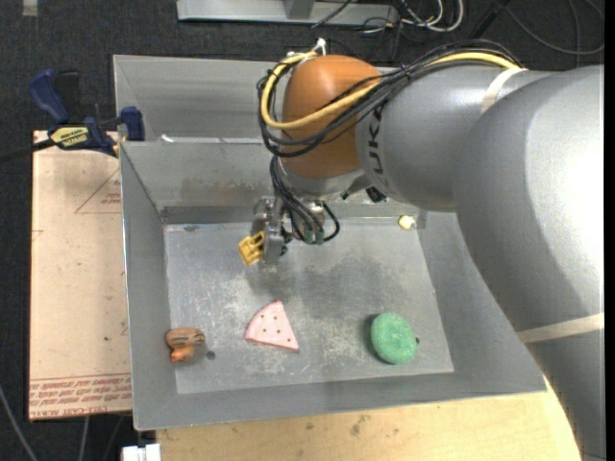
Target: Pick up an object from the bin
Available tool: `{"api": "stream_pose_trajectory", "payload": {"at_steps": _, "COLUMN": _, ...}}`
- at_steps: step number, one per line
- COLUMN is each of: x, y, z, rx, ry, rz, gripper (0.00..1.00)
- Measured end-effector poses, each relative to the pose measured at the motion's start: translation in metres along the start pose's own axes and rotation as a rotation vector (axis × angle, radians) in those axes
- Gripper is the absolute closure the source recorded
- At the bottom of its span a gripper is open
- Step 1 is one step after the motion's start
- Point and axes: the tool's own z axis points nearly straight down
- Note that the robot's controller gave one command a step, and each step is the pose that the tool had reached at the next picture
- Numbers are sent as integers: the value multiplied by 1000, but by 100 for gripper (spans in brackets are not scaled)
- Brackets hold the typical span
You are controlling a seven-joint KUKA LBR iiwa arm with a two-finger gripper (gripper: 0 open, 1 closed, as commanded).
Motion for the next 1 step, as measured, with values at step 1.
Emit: {"api": "stream_pose_trajectory", "payload": {"at_steps": 1, "x": 1, "y": 0, "z": -9, "rx": 1, "ry": 6, "rz": 0, "gripper": 100}}
